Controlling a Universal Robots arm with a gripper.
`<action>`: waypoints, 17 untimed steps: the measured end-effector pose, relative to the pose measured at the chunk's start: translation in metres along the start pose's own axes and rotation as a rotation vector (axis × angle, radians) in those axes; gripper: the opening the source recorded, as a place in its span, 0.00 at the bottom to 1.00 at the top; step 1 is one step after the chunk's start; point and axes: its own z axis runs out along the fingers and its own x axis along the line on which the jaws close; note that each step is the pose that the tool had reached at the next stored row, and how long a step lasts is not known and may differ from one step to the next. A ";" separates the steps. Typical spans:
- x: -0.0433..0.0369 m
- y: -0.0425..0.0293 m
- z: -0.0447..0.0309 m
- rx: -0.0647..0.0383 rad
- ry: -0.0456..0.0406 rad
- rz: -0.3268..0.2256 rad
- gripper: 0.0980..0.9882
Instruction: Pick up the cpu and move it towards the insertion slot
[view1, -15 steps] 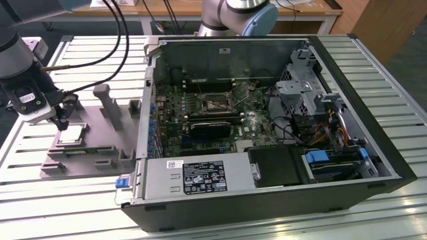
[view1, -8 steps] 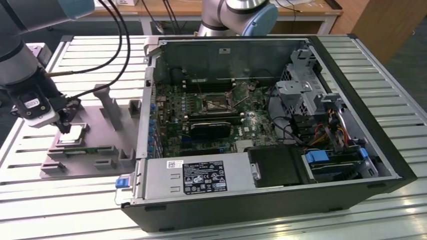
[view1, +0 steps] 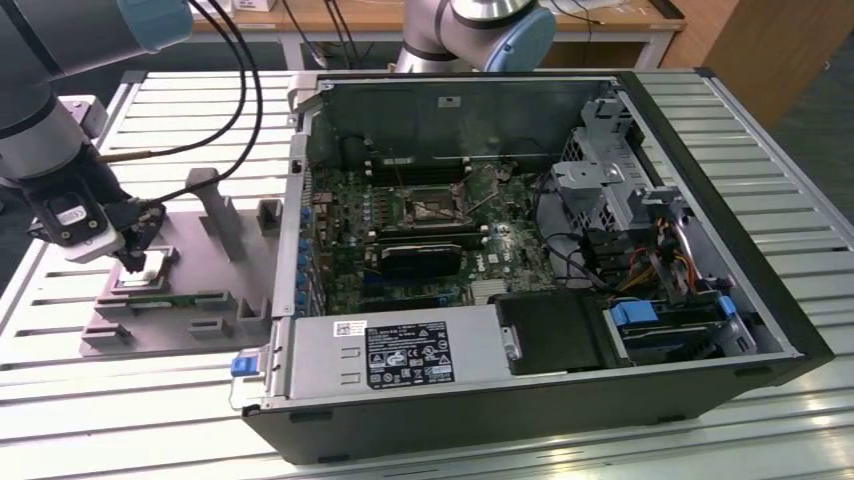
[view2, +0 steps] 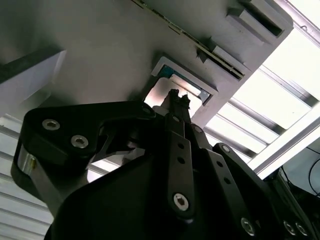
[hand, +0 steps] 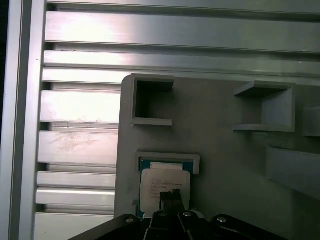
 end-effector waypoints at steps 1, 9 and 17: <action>0.0000 0.0000 0.0001 0.000 -0.0001 0.000 0.00; 0.0000 0.0000 0.0004 0.000 -0.0002 0.000 0.08; 0.0000 0.0000 0.0005 0.000 -0.0002 0.000 0.41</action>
